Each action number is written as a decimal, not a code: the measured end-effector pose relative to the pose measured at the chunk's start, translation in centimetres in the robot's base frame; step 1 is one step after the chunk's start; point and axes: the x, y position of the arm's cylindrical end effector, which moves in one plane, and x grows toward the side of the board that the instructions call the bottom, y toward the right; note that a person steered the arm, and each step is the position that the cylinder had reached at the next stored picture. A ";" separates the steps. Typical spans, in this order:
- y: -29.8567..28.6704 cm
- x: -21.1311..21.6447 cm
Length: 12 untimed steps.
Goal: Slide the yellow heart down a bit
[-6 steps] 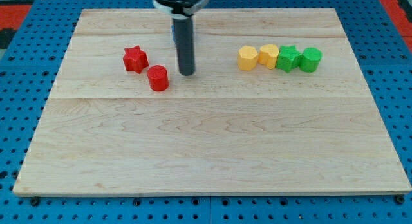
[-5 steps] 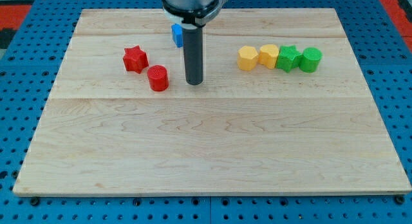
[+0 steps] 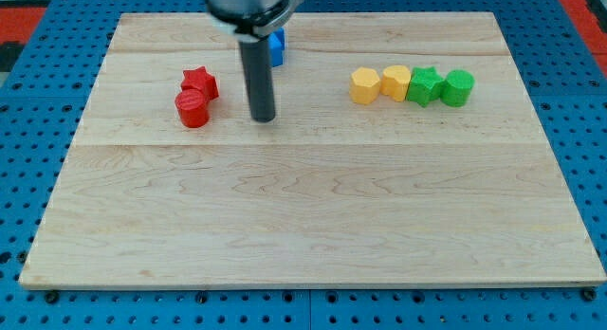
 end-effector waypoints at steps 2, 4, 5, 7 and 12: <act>4.1 -9.0; 15.3 -9.7; 16.0 -6.8; 15.1 -2.1; 15.1 0.4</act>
